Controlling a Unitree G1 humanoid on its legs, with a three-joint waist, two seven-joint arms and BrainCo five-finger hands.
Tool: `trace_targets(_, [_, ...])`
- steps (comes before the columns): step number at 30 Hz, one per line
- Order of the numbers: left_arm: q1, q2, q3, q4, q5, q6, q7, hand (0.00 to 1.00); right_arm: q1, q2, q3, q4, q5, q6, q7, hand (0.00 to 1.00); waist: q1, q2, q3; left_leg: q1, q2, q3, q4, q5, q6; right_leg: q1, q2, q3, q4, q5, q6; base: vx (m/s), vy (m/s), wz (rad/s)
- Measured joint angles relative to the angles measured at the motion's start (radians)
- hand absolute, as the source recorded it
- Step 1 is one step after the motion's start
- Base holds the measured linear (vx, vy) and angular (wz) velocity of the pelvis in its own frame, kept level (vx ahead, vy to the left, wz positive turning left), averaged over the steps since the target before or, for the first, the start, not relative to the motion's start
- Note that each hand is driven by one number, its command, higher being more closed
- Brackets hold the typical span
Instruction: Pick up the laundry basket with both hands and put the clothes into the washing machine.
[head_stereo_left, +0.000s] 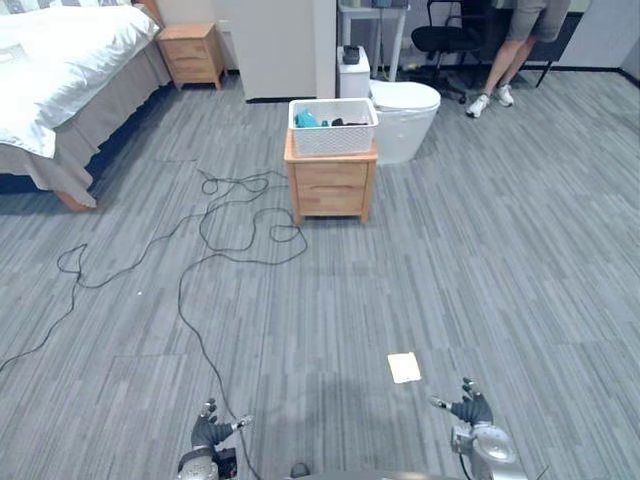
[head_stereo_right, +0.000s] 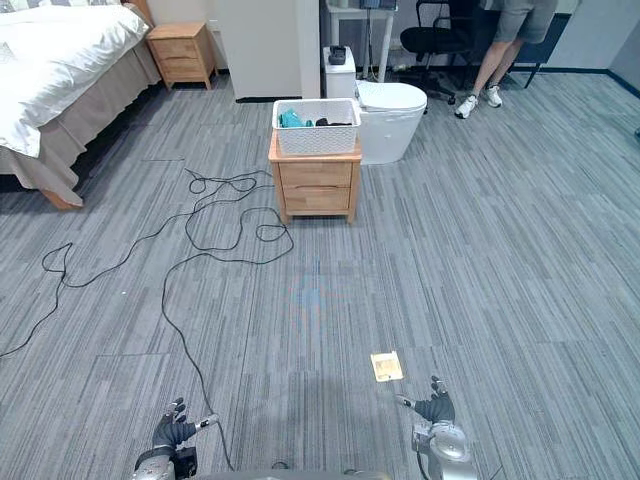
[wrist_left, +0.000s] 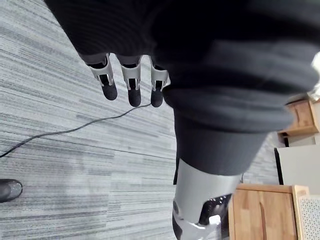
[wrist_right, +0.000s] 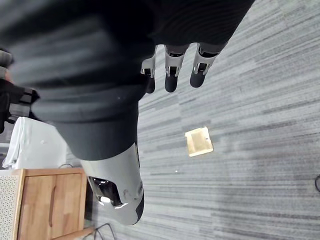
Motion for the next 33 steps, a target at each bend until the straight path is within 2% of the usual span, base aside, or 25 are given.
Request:
trace_targets(4, [0.002, -0.003, -0.007, -0.036, -0.007, 0.000, 0.001, 0.00, 0.000, 0.005, 0.020, -0.020, 0.001, 0.000, 0.000, 0.00, 0.004, -0.003, 0.015, -0.044, 0.000, 0.021, 0.001, -0.007, 0.000, -0.056, -0.001, 0.012, 0.002, -0.007, 0.001, -0.07, 0.000, -0.11])
trace_targets(7, [0.017, -0.005, -0.008, -0.113, -0.011, -0.001, 0.001, 0.00, -0.003, 0.012, 0.024, -0.064, 0.001, -0.001, 0.000, 0.00, 0.028, -0.009, 0.021, -0.078, 0.001, 0.058, 0.008, -0.016, 0.013, -0.099, -0.001, 0.044, 0.004, -0.011, 0.007, 0.05, 0.022, -0.33])
trace_targets(9, [0.017, -0.004, -0.008, -0.140, -0.017, -0.002, 0.002, 0.00, -0.006, 0.010, 0.042, -0.089, 0.001, -0.001, 0.000, 0.00, 0.031, -0.018, 0.028, -0.109, -0.003, 0.067, 0.052, -0.042, 0.027, -0.117, -0.008, 0.062, 0.015, -0.011, 0.021, 0.10, 0.050, -0.25])
trace_targets(10, [0.017, -0.005, -0.008, -0.149, -0.017, -0.002, 0.002, 0.00, -0.013, 0.009, 0.053, -0.097, 0.001, -0.001, 0.000, 0.00, 0.037, -0.020, 0.032, -0.135, -0.005, 0.077, 0.107, -0.082, 0.031, -0.137, -0.018, 0.070, 0.043, -0.026, 0.037, 0.15, 0.070, -0.26])
trace_targets(12, [0.017, -0.008, -0.011, -0.176, -0.017, -0.002, 0.001, 0.00, -0.020, 0.003, 0.058, -0.122, 0.001, -0.001, 0.000, 0.00, 0.041, -0.011, 0.042, -0.176, -0.008, 0.092, 0.241, -0.185, 0.046, -0.198, -0.044, 0.083, 0.207, -0.107, 0.094, 0.20, 0.097, -0.26])
trace_targets(13, [0.013, -0.008, -0.011, -0.177, -0.017, -0.002, 0.001, 0.00, -0.022, -0.002, 0.059, -0.123, 0.001, -0.001, 0.000, 0.00, 0.040, -0.009, 0.049, -0.172, -0.012, 0.092, 0.261, -0.207, 0.056, -0.216, -0.052, 0.078, 0.271, -0.111, 0.098, 0.24, 0.163, -0.07])
trace_targets(14, [0.009, -0.004, -0.018, -0.183, -0.017, -0.002, 0.003, 0.00, -0.026, -0.007, 0.061, -0.125, 0.001, -0.002, 0.000, 0.00, 0.036, 0.006, 0.061, -0.144, -0.018, 0.081, 0.282, -0.251, 0.080, -0.282, -0.072, 0.050, 0.473, -0.126, 0.113, 0.24, 0.155, 0.05])
trace_targets(15, [0.010, 0.002, -0.022, -0.198, -0.017, -0.003, 0.003, 0.00, -0.030, -0.007, 0.068, -0.126, 0.002, -0.002, 0.000, 0.00, 0.028, 0.004, 0.075, -0.115, -0.026, 0.074, 0.286, -0.267, 0.095, -0.341, -0.086, 0.030, 0.607, -0.148, 0.116, 0.26, 0.154, 0.15])
trace_targets(17, [0.001, 0.023, -0.042, -0.203, -0.017, -0.003, 0.005, 0.00, -0.030, -0.008, 0.089, -0.126, 0.002, -0.002, 0.001, 0.00, 0.022, 0.000, 0.092, -0.074, -0.032, 0.060, 0.294, -0.292, 0.099, -0.390, -0.100, -0.004, 0.674, -0.195, 0.085, 0.34, 0.104, 0.21])
trace_targets(19, [-0.018, 0.038, -0.054, -0.203, -0.017, -0.003, 0.005, 0.00, -0.036, -0.021, 0.110, -0.127, 0.004, -0.003, 0.001, 0.00, 0.021, 0.006, 0.112, -0.018, -0.026, 0.042, 0.278, -0.308, 0.103, -0.445, -0.093, -0.059, 0.641, -0.210, 0.067, 0.43, 0.073, 0.38])
trace_targets(20, [-0.040, 0.038, -0.057, -0.200, -0.018, -0.003, 0.005, 0.00, -0.045, -0.036, 0.122, -0.130, 0.008, -0.004, 0.001, 0.00, 0.005, 0.016, 0.129, 0.019, -0.012, 0.013, 0.254, -0.313, 0.102, -0.482, -0.078, -0.089, 0.570, -0.201, 0.061, 0.50, 0.020, 0.72])
trace_targets(21, [-0.062, 0.038, -0.059, -0.198, -0.018, -0.003, 0.006, 0.00, -0.050, -0.048, 0.124, -0.147, 0.011, -0.004, 0.001, 0.00, -0.005, 0.031, 0.151, 0.061, 0.005, -0.020, 0.221, -0.314, 0.097, -0.513, -0.055, -0.114, 0.458, -0.150, 0.047, 0.52, -0.001, 0.82])
trace_targets(23, [-0.080, 0.039, -0.060, -0.196, -0.018, -0.004, 0.007, 0.00, -0.049, -0.054, 0.124, -0.167, 0.012, -0.007, 0.001, 0.00, -0.017, 0.026, 0.166, 0.107, 0.014, -0.043, 0.189, -0.317, 0.070, -0.546, -0.036, -0.143, 0.285, -0.040, 0.040, 0.62, -0.052, 0.64])
trace_targets(24, [-0.085, 0.043, -0.062, -0.194, -0.017, -0.004, 0.013, 0.00, -0.045, -0.054, 0.126, -0.171, 0.012, -0.008, 0.001, 0.00, -0.018, 0.010, 0.167, 0.148, 0.010, -0.060, 0.179, -0.336, 0.030, -0.564, -0.037, -0.162, 0.200, 0.038, 0.026, 0.83, -0.124, 0.63])
trace_targets(25, [-0.075, 0.042, -0.062, -0.193, -0.017, -0.004, 0.021, 0.00, -0.026, -0.053, 0.130, -0.178, 0.012, -0.007, 0.001, 0.00, -0.020, -0.008, 0.160, 0.197, 0.004, -0.080, 0.183, -0.362, -0.015, -0.574, -0.040, -0.166, 0.185, 0.094, -0.032, 0.71, -0.136, 0.64])
trace_targets(26, [-0.074, 0.038, -0.069, -0.182, -0.017, -0.004, 0.021, 0.00, -0.018, -0.057, 0.130, -0.184, 0.012, -0.007, 0.002, 0.00, -0.025, -0.006, 0.160, 0.216, 0.010, -0.090, 0.195, -0.371, -0.031, -0.578, -0.047, -0.157, 0.237, 0.174, -0.090, 0.72, -0.169, 0.51])
trace_targets(27, [-0.065, 0.026, -0.088, -0.155, -0.017, -0.003, 0.018, 0.00, -0.021, -0.062, 0.129, -0.185, 0.011, -0.006, 0.006, 0.00, -0.033, 0.037, 0.159, 0.205, 0.047, -0.089, 0.295, -0.353, -0.066, -0.594, -0.043, -0.182, 0.381, 0.116, -0.126, 0.71, -0.196, 0.27])
trace_targets(28, [-0.063, 0.022, -0.085, -0.155, -0.017, -0.003, 0.018, 0.00, -0.028, -0.057, 0.131, -0.186, 0.011, -0.005, 0.008, 0.00, -0.032, 0.038, 0.159, 0.166, 0.057, -0.079, 0.394, -0.324, -0.115, -0.591, -0.040, -0.182, 0.407, 0.079, -0.126, 0.86, -0.268, 0.10])
trace_targets(29, [-0.061, 0.015, -0.082, -0.155, -0.017, -0.003, 0.017, 0.00, -0.037, -0.056, 0.147, -0.193, 0.011, -0.005, 0.014, 0.00, -0.028, 0.044, 0.162, 0.055, 0.088, -0.057, 0.649, -0.203, -0.190, -0.543, -0.024, -0.178, 0.395, 0.032, -0.136, 0.73, -0.243, -0.04])
trace_targets(30, [-0.056, 0.009, -0.078, -0.156, -0.017, -0.004, 0.016, 0.00, -0.045, -0.058, 0.160, -0.193, 0.012, -0.005, 0.019, 0.00, -0.020, 0.051, 0.166, -0.009, 0.115, -0.058, 0.790, -0.165, -0.204, -0.496, -0.006, -0.178, 0.364, 0.022, -0.141, 0.73, -0.231, -0.19])
trace_targets(31, [-0.054, 0.006, -0.077, -0.154, -0.018, -0.004, 0.005, 0.00, -0.055, -0.051, 0.178, -0.193, 0.013, -0.006, 0.022, 0.00, -0.005, 0.058, 0.177, -0.113, 0.167, -0.052, 1.050, -0.192, -0.160, -0.383, 0.040, -0.171, 0.284, 0.013, -0.151, 0.71, -0.176, -0.36])
trace_targets(32, [-0.053, 0.002, -0.077, -0.154, -0.018, -0.004, -0.001, 0.00, -0.058, -0.037, 0.189, -0.196, 0.016, -0.008, 0.022, 0.00, 0.014, 0.048, 0.185, -0.191, 0.193, -0.038, 1.195, -0.229, -0.100, -0.267, 0.065, -0.155, 0.211, 0.007, -0.161, 0.68, -0.147, -0.37])
trace_targets(33, [-0.053, -0.002, -0.077, -0.156, -0.018, -0.005, -0.003, 0.00, -0.059, -0.028, 0.191, -0.202, 0.021, -0.008, 0.022, 0.00, 0.027, 0.042, 0.187, -0.230, 0.196, -0.025, 1.221, -0.240, -0.081, -0.211, 0.072, -0.145, 0.178, 0.003, -0.165, 0.65, -0.101, -0.38])
